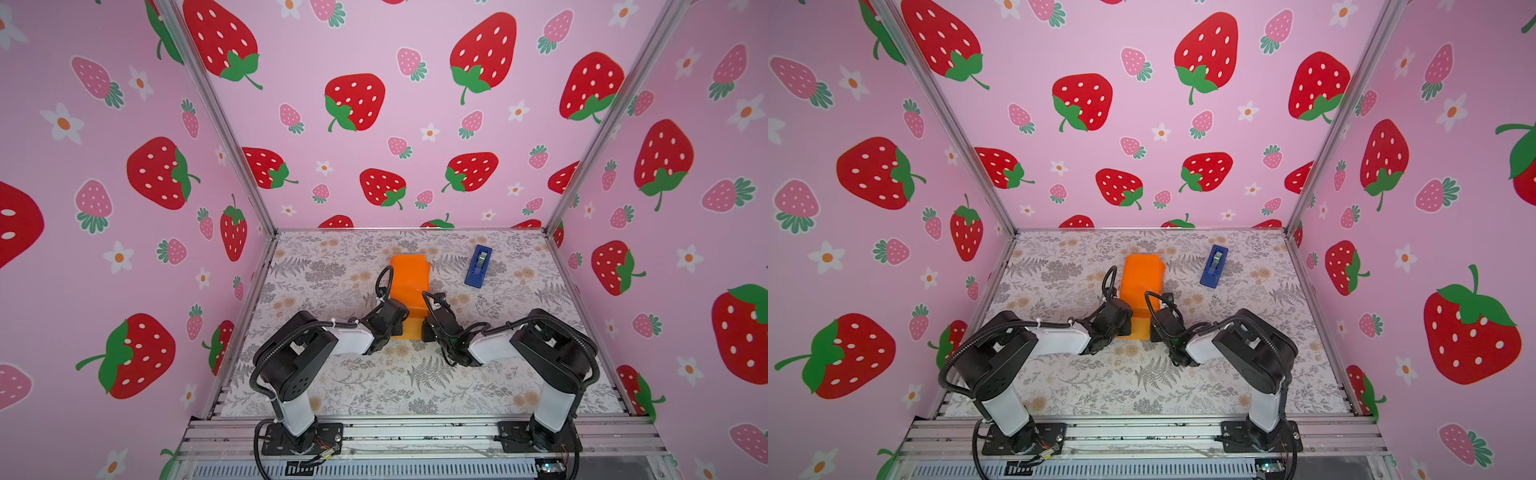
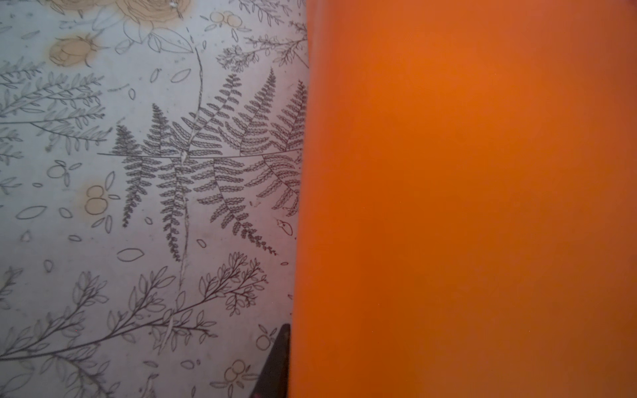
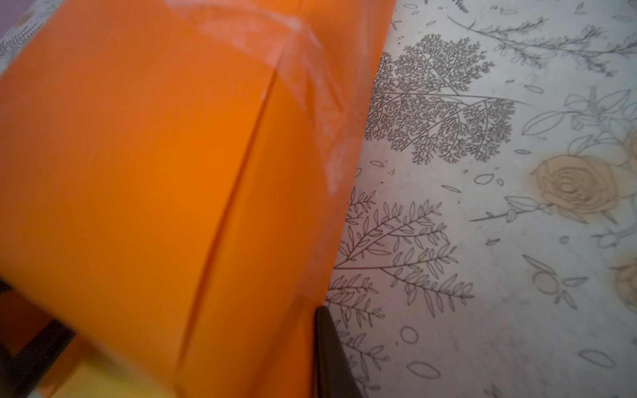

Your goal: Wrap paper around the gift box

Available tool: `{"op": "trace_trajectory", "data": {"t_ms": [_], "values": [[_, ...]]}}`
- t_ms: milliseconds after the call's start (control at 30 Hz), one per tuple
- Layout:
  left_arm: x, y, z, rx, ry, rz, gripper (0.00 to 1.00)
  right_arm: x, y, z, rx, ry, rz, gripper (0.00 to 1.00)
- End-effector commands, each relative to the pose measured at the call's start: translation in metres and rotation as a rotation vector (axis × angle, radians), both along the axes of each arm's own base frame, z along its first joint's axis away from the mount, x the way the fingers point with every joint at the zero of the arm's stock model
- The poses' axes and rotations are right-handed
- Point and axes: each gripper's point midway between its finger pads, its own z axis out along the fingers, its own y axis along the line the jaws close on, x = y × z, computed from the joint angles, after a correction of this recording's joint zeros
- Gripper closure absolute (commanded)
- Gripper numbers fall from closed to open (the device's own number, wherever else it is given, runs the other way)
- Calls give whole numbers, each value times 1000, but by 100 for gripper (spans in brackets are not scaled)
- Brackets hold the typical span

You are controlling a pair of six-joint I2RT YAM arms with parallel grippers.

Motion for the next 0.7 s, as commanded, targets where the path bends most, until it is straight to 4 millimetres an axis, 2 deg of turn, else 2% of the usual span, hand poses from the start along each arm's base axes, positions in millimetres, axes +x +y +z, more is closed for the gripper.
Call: {"op": "trace_trajectory", "data": {"t_ms": [0,167,200,367,400,433,500,567,667], "values": [[-9,10,-17,29,48,14,84,-7,-5,-12,-37,33,-1,92],[-10,9,-18,24,50,4,93,-8,-4,-11,-33,31,5,100],[-11,10,-18,24,52,4,99,-8,-5,-11,-31,29,5,100],[-13,7,-17,13,61,-10,100,-10,-4,-5,-19,17,12,100],[-14,7,-16,11,64,-7,96,-12,-3,-2,-12,14,15,100],[-15,8,-16,14,71,0,86,-13,-3,0,-7,15,18,99],[-20,10,-14,15,87,0,77,-17,-4,1,-2,32,20,80],[-25,12,-11,13,96,-1,74,-21,-6,1,-3,42,17,74],[-34,13,-6,8,104,-2,74,-27,-10,5,8,46,14,73]]}}
